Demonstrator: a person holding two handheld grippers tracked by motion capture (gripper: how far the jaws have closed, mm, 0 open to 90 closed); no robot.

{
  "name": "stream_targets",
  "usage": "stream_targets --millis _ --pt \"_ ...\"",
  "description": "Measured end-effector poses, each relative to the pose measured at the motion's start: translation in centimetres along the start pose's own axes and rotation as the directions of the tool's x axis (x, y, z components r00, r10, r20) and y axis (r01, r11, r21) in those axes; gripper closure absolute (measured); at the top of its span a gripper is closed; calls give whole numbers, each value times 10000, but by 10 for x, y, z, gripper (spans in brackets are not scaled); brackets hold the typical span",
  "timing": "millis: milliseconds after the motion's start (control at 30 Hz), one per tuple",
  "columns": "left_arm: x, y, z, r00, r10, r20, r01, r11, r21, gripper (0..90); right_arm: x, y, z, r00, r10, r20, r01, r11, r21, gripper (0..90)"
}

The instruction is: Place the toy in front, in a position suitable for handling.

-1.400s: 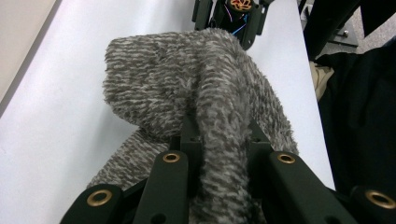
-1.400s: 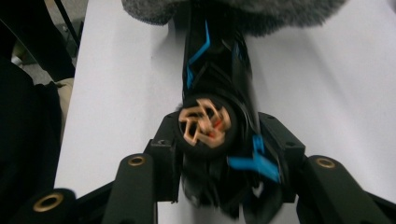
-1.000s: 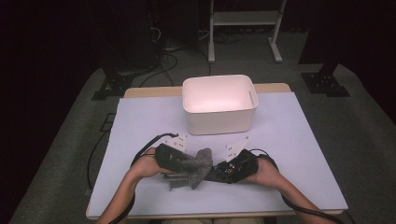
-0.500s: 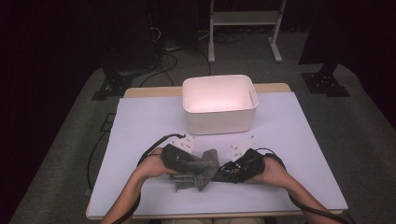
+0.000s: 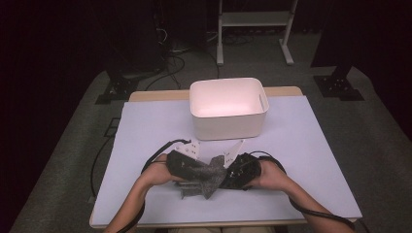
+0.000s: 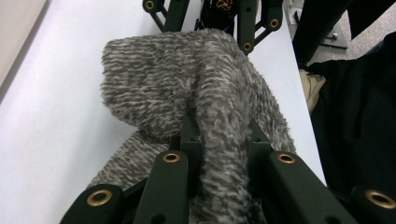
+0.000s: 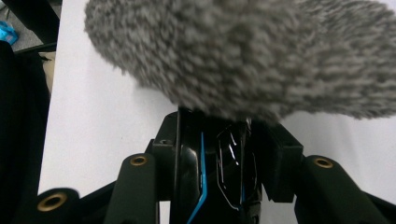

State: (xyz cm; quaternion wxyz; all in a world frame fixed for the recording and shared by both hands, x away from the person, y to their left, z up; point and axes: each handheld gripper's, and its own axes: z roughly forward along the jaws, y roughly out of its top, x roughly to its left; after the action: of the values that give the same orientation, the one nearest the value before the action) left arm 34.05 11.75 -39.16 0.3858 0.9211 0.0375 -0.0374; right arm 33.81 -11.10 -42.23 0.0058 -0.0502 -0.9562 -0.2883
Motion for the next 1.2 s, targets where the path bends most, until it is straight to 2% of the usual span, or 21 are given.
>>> stream_targets --millis 300,567,667,867,967,1000,1100,1200 --pt "0 -21 -21 9978 -500 -444 493 9986 -187 759 1 -2 0 9997 -82 229 90 9994 -337 556" --pt "2 -41 -33 9925 -1023 -670 990 9938 -502 758 -4 -2 -10 9996 233 165 -209 9910 -1320 556" --pt "4 -43 -34 9923 -1095 -578 1058 9924 -629 759 -5 -4 -13 9993 375 95 -354 9852 -1676 557" --pt "1 -23 -24 9972 -637 -382 606 9953 -761 761 -3 -2 -13 9993 377 -7 -368 9735 -2255 557" --pt "0 -14 -30 9977 -479 -478 432 9945 -951 762 -3 -2 -17 9993 339 131 -296 9690 -2455 557" --pt "0 -10 -33 9978 -416 -521 360 9938 -1052 762 -4 -3 -20 9989 462 55 -432 9641 -2621 558" --pt "-2 5 -42 9973 -101 -729 29 9951 -986 762 -5 -1 -28 9989 469 101 -415 9512 -3058 557" --pt "-5 18 -50 9965 188 -816 -279 9934 -1115 761 -5 0 -32 9986 533 27 -493 9398 -3383 557"
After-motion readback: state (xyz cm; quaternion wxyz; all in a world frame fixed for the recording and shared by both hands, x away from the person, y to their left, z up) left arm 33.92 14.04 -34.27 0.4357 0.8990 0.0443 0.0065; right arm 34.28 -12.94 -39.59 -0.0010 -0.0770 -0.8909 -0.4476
